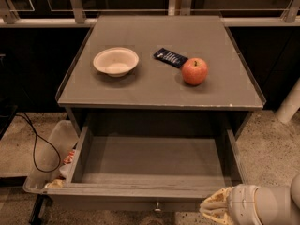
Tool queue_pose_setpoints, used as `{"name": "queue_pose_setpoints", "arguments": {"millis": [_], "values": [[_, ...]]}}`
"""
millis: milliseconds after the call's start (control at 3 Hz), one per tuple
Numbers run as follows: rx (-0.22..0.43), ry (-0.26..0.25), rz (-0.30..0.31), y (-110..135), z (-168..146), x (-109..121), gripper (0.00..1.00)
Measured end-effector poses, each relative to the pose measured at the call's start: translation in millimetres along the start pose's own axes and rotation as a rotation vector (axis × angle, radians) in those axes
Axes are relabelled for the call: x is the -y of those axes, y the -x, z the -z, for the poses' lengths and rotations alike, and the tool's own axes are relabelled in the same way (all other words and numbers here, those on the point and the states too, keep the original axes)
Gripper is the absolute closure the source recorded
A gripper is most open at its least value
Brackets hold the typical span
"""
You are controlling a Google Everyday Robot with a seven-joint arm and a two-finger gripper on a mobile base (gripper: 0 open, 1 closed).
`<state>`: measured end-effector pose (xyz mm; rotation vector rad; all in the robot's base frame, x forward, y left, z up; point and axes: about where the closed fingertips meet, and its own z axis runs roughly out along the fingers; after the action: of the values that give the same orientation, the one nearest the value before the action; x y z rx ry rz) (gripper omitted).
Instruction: Close top drawer
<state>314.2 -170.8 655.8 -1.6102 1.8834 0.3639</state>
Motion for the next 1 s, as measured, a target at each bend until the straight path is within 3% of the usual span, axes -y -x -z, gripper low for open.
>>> {"name": "queue_pose_setpoints", "arguments": {"millis": [333,667,1000], "values": [[0.0,0.0,0.0,0,0,0,0.11],[0.005,-0.006,-0.003,0,-2,6,0.0],[0.013,-0.035,-0.01,-2,-7,38,0.19]]}}
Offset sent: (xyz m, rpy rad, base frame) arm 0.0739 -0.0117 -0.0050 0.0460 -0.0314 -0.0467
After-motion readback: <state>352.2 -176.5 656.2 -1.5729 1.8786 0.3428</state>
